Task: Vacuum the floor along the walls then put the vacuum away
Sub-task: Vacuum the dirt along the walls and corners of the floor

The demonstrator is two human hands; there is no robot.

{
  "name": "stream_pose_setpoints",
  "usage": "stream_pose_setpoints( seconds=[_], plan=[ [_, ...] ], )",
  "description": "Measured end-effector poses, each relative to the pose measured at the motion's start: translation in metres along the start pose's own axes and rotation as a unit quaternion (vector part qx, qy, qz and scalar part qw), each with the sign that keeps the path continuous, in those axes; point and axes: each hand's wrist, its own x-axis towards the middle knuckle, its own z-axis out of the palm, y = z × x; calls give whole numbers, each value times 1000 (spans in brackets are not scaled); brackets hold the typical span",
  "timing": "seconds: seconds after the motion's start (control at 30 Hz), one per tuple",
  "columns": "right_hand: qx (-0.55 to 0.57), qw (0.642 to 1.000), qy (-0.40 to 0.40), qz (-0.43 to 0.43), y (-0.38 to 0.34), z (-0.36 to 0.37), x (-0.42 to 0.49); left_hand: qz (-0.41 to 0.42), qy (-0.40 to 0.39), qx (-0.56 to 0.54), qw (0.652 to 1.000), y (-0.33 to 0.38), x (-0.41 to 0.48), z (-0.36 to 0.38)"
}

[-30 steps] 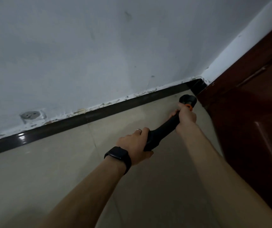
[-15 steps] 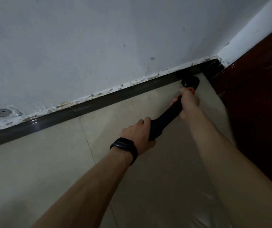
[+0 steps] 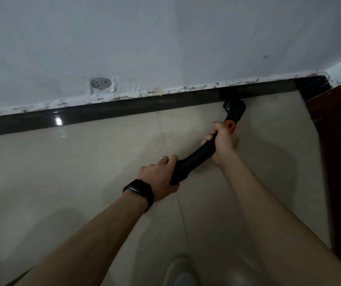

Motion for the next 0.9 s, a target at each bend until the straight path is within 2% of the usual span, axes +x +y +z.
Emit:
stream_pose_setpoints(
  seconds=[0.33,0.63,0.77,0.9],
  plan=[
    [-79,996,-27,8,95,78,-105,-50,39,-35,997,-111,-118,1],
    [-104,992,-68,21,160,118,-161,-98,57,-40,993,-172,-188,10],
    [-96,992,-78,23,164,128,-174,-99,70,-52,991,-186,-203,0],
    [-91,995,-37,13,131,121,-155,-67,77,-18,995,-166,-173,-19]
  ],
)
